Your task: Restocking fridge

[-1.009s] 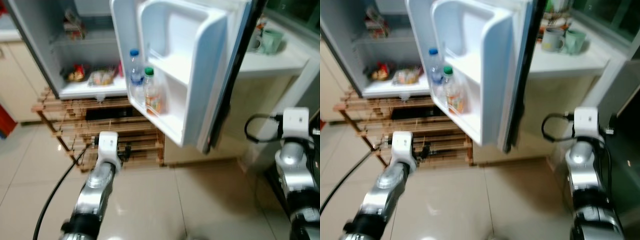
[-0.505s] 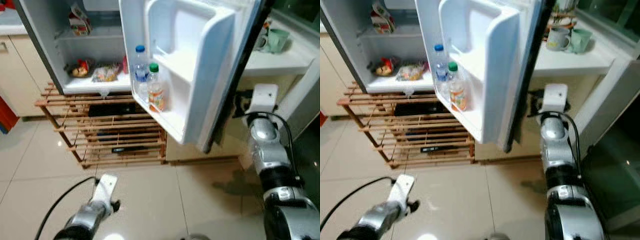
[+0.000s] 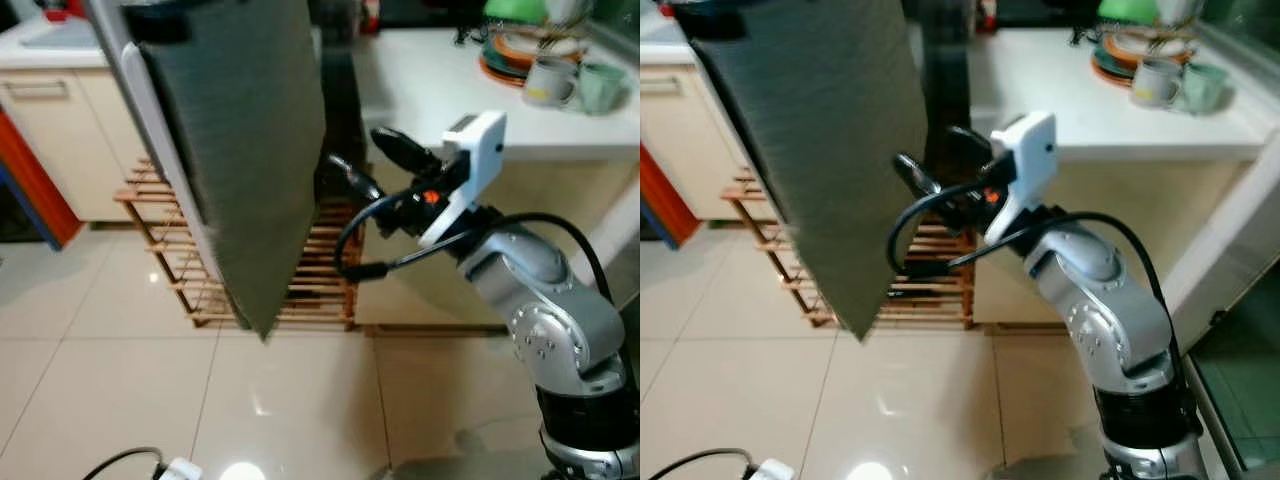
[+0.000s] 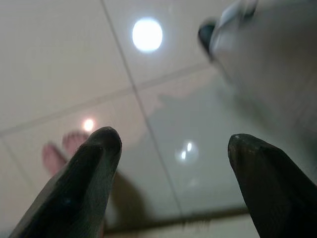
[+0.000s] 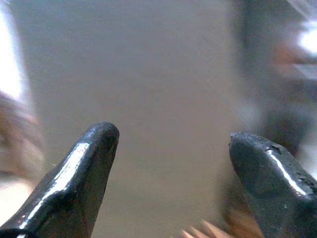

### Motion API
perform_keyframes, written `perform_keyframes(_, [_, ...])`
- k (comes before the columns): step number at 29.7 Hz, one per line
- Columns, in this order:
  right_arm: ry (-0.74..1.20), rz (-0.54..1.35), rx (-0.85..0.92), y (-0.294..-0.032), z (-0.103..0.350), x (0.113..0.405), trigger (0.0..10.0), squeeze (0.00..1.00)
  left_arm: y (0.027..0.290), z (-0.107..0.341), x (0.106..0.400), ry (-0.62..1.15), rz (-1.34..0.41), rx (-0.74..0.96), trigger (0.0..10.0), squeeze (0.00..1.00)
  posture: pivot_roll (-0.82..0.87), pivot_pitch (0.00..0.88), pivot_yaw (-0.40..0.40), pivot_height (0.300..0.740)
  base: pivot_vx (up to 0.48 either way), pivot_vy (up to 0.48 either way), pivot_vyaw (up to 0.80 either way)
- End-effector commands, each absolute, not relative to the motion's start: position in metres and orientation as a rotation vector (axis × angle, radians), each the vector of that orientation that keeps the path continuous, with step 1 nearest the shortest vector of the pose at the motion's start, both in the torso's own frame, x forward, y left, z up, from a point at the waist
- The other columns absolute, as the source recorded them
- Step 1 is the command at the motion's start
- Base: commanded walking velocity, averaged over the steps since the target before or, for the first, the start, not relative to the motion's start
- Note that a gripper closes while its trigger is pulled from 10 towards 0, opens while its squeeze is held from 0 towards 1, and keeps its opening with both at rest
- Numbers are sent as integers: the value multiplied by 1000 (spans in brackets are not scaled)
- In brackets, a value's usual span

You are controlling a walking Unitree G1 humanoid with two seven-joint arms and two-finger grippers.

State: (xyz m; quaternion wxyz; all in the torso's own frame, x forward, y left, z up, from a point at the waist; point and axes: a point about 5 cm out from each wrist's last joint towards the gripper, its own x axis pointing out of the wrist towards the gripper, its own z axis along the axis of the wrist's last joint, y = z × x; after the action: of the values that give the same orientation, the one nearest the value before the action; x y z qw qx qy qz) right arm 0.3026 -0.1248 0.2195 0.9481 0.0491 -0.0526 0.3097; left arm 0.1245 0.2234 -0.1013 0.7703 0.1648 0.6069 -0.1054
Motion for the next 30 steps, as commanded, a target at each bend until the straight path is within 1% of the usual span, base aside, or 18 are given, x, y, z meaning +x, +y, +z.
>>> perform_keyframes(1, [-12,436,92,-150,193,313,10000,0,220,-91,155,1192,-211,370,10000,0,-223,0,60,740,0,0,0])
perform_keyframes(2, [35,349,98,-160,182,315,10000,0,216,-84,173,1120,-221,399,10000,0,-222,0,59,740,0,0,0])
perform_keyframes(4, [44,333,96,-162,180,315,10000,0,215,-83,177,1106,-225,411,10000,0,-219,0,62,740,0,0,0])
perform_keyframes(5, [127,172,59,-180,155,314,10000,0,196,-63,218,911,-244,358,10000,0,-213,0,64,740,0,0,0])
perform_keyframes(6, [127,172,59,-180,155,314,10000,0,196,-63,218,911,-244,358,10000,0,-213,0,64,740,0,0,0])
perform_keyframes(7, [178,82,-5,-189,136,311,10000,0,176,-37,254,717,-287,308,10000,0,-209,0,67,740,0,0,0])
perform_keyframes(8, [198,75,-40,-189,128,308,10000,0,172,-27,265,642,-304,314,10000,0,-207,0,67,740,0,0,0])
perform_keyframes(10, [213,76,-71,-186,118,305,10000,0,170,-15,275,558,-317,317,10000,0,-202,0,67,740,0,0,0])
perform_keyframes(14, [241,90,-64,-177,101,299,10000,0,151,32,306,317,-319,182,10000,0,-195,0,65,740,0,0,0])
perform_keyframes(15, [241,90,-64,-177,101,299,10000,0,151,32,306,317,-319,182,10000,0,-195,0,65,740,0,0,0])
perform_keyframes(17, [265,104,-69,-171,92,295,10000,0,144,57,316,197,-313,132,10000,0,-186,0,60,740,0,0,0])
perform_keyframes(19, [270,108,-69,-168,88,293,10000,0,142,69,320,140,-309,105,10000,0,-183,0,58,740,0,0,0])
perform_keyframes(21, [270,107,-67,-167,87,293,10000,0,141,71,320,127,-307,98,10000,0,-183,0,58,740,0,0,0])
perform_keyframes(23, [264,103,-71,-166,85,295,10000,0,141,88,323,45,-288,68,10000,0,-173,0,54,740,0,0,0])
perform_keyframes(25, [261,103,-72,-165,84,296,10000,0,141,93,323,22,-281,57,10000,0,-173,0,54,740,0,0,0])
perform_keyframes(26, [255,106,-79,-165,83,297,10000,0,141,107,325,-26,-268,20,10000,0,-171,0,52,740,0,0,0])
perform_keyframes(30, [253,107,-79,-164,82,298,10000,0,140,125,328,-102,-266,30,10000,0,-170,0,49,740,0,0,0])
